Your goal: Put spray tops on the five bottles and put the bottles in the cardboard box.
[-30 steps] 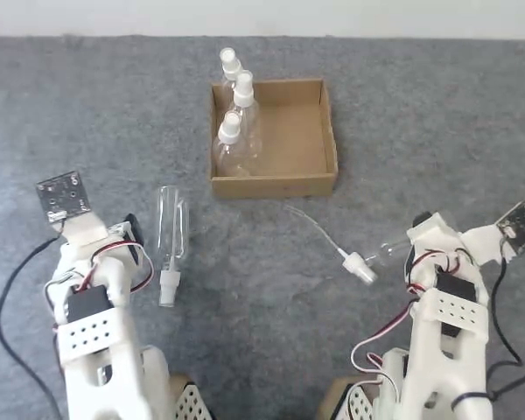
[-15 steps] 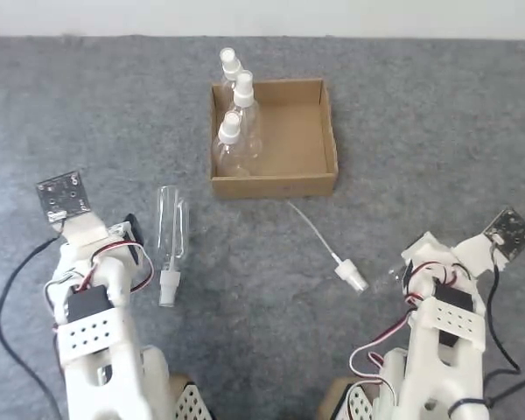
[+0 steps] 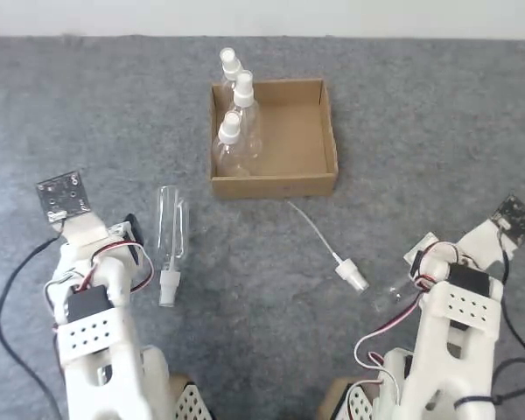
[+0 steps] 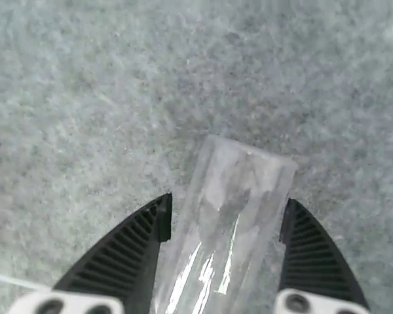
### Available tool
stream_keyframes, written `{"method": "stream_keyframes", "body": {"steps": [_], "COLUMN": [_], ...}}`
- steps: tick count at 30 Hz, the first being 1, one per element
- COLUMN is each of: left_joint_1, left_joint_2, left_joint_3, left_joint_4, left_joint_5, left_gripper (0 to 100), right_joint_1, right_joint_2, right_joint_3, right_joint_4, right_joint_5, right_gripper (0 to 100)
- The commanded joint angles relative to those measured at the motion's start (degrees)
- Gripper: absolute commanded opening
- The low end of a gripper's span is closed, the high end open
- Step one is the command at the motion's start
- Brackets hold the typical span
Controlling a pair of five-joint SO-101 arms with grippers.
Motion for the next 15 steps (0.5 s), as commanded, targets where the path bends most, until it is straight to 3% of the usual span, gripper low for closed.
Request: {"method": "stream_keyframes", "body": {"steps": [1, 5, 15], "left_joint_1": [0.26, 0.26, 0.26], "left_joint_2": [-0.88, -0.88, -0.88], "left_joint_3": [-0.57, -0.57, -0.48], "left_joint_4": [-1.49, -1.49, -1.49], "left_joint_5": [-0.53, -0.53, -0.53], "left_gripper": [19, 19, 19], "right_joint_1": [0.13, 0.13, 0.13], "right_joint_2": [-1.80, -1.80, -1.80], "right_joint_3": [-6.86, -8.53, -17.67], "right_joint_4": [4.35, 6.37, 16.92], "right_joint_5": [4.13, 7.30, 25.85], "right_gripper": [22.9, 22.9, 22.9]}}
